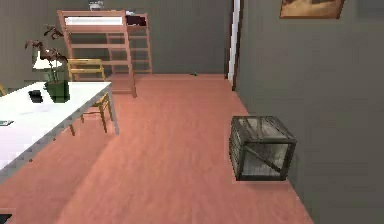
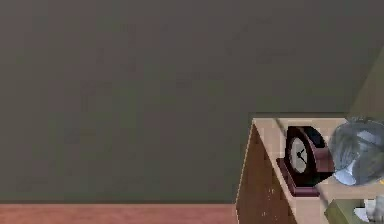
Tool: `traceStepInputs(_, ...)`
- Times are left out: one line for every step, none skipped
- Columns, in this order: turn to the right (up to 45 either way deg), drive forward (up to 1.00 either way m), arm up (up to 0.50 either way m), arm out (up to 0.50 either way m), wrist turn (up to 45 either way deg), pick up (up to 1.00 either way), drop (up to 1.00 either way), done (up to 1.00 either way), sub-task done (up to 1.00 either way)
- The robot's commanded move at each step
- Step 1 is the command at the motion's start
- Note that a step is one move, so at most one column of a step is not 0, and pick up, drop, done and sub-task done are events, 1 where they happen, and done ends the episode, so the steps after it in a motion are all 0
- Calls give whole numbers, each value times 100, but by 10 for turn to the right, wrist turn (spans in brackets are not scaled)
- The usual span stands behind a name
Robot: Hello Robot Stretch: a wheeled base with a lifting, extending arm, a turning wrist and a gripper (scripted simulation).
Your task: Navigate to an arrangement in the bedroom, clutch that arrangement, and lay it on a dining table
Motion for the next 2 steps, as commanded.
traceStepInputs(0, 25, 0, 0, 0, 0, 0, 0, 0)
traceStepInputs(-450, 0, 0, 0, 0, 0, 0, 0, 0)
